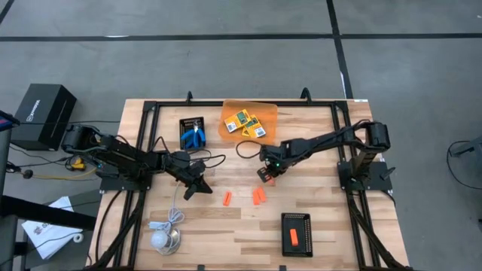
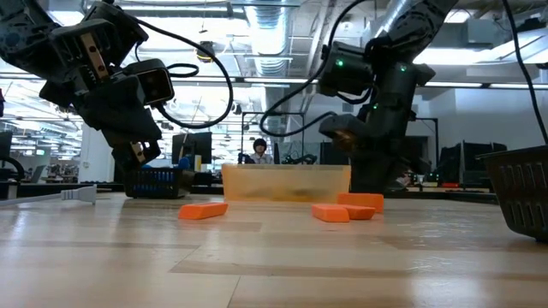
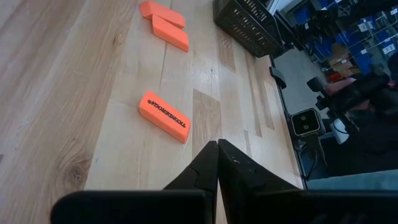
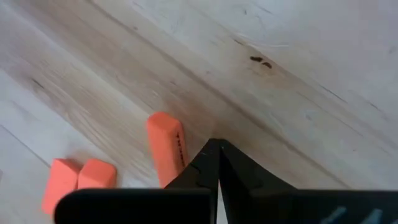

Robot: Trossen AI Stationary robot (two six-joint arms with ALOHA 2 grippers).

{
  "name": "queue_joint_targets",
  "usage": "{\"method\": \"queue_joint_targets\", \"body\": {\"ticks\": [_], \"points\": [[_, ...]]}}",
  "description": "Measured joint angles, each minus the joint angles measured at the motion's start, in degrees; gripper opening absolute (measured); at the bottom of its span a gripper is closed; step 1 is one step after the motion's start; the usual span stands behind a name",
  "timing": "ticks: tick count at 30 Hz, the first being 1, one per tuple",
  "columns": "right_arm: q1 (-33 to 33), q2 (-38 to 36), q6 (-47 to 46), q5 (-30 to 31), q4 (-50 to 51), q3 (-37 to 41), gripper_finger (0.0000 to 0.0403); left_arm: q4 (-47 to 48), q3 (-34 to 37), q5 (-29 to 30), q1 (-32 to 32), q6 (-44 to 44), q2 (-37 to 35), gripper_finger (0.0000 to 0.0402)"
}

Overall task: Pick & Place School Supplies
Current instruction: Put the eraser into the bottom black bin

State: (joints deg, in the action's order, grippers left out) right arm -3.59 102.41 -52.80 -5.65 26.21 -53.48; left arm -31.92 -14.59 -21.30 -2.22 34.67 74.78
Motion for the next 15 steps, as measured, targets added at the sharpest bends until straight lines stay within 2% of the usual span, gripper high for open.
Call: {"method": "queue_joint_targets", "body": {"ticks": [10,15], "points": [[-1.8,0.0,0.8,-0.7,2.9,0.2,0.0,0.0,0.0,0.0,0.0,0.1,0.0,0.0002],[-4.2,-0.7,-0.5,2.3,6.1,0.2,0.0,0.0,0.0,0.0,0.0,0.1,0.0,0.0002]]}}
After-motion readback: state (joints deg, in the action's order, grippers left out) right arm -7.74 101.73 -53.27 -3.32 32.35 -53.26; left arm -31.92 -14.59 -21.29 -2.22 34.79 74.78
